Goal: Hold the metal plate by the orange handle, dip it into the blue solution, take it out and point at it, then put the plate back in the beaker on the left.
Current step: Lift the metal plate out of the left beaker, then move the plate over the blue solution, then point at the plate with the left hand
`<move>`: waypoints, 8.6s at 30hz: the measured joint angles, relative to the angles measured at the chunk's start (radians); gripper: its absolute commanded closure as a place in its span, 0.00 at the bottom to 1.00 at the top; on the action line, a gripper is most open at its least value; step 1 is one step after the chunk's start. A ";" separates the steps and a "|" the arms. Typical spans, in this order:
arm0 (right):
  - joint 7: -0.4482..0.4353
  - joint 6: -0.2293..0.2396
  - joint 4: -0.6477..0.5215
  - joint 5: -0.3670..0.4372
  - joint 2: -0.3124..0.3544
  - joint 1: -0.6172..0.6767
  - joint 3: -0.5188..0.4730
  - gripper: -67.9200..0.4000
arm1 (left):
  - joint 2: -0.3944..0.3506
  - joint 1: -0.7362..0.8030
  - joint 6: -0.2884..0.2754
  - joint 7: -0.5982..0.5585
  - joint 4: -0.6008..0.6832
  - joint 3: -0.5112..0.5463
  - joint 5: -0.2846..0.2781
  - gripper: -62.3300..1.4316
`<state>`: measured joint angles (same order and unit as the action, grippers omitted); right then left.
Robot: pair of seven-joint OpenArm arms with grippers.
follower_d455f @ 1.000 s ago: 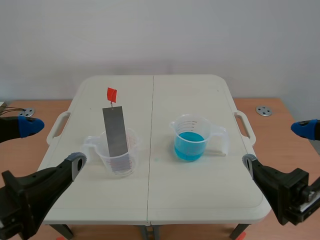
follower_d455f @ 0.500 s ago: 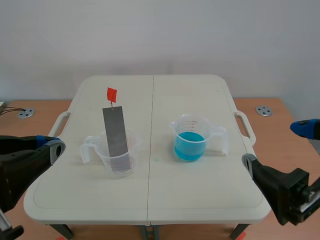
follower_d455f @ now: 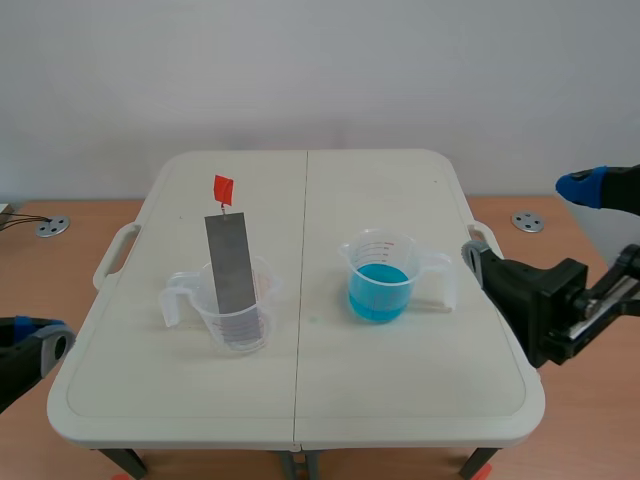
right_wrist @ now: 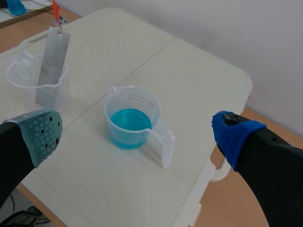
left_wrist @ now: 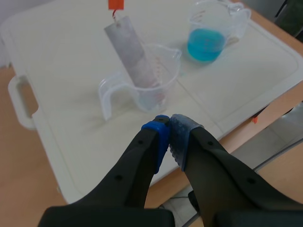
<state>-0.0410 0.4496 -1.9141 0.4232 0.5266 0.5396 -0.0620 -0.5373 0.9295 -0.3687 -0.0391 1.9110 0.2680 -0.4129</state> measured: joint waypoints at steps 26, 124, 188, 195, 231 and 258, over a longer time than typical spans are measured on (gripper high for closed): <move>0.063 -0.008 0.483 -0.119 -0.233 -0.641 0.487 0.02 | 0.003 0.382 0.019 -0.002 -0.090 0.122 0.102 0.95; -0.130 0.124 0.855 -0.360 -0.512 -0.866 0.646 0.98 | 0.003 0.380 0.017 0.005 -0.148 0.122 0.102 0.95; -0.064 0.238 0.023 -0.524 -0.364 -0.558 0.185 0.98 | -0.095 0.195 -0.022 -0.003 -0.148 0.114 0.151 0.95; -0.055 0.262 0.024 -0.516 -0.352 -0.558 0.112 0.98 | -0.170 0.122 -0.031 -0.002 -0.148 0.114 0.108 0.95; -0.085 0.266 0.208 -0.512 -0.338 -0.606 0.108 0.98 | -0.175 -0.949 -0.008 0.171 -0.294 -0.612 0.049 0.95; -0.085 0.266 0.208 -0.512 -0.338 -0.606 0.108 0.98 | 0.141 -1.354 -0.220 0.185 -0.716 -0.887 0.174 0.95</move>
<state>-0.1261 0.7151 -1.7058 -0.0891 0.1890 -0.0666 0.0460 -0.3962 -0.4244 -0.5888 0.1459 1.1950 -0.6186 -0.2394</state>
